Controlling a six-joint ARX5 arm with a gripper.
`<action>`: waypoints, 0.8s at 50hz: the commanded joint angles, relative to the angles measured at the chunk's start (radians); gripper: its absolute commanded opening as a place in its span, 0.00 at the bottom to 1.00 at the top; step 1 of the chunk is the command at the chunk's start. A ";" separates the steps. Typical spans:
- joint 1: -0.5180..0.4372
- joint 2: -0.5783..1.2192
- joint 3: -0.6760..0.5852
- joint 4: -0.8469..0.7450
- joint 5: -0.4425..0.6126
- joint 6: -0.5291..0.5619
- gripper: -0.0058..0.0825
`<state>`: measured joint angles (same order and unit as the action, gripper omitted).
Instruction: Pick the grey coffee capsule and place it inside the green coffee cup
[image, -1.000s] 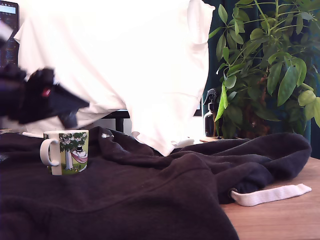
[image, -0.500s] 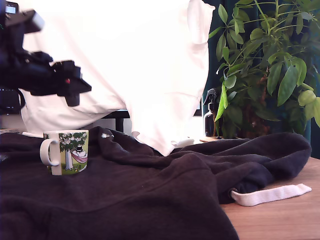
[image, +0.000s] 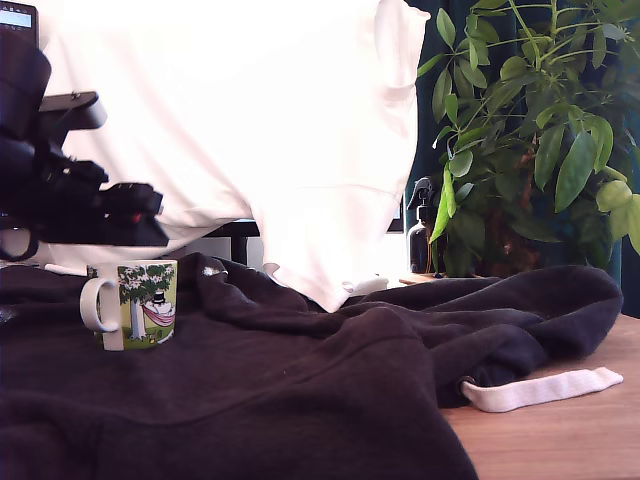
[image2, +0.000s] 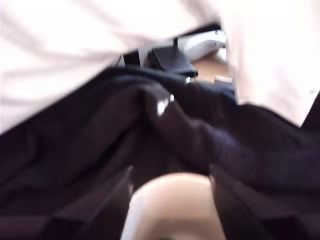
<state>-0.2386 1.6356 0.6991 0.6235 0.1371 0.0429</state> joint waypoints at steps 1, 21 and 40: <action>0.000 -0.031 0.005 0.002 0.001 -0.015 0.96; 0.064 -0.311 0.005 -0.268 -0.008 -0.010 0.01; 0.176 -0.616 0.005 -0.497 0.101 -0.073 0.04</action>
<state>-0.0681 1.0313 0.7040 0.1390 0.2272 -0.0212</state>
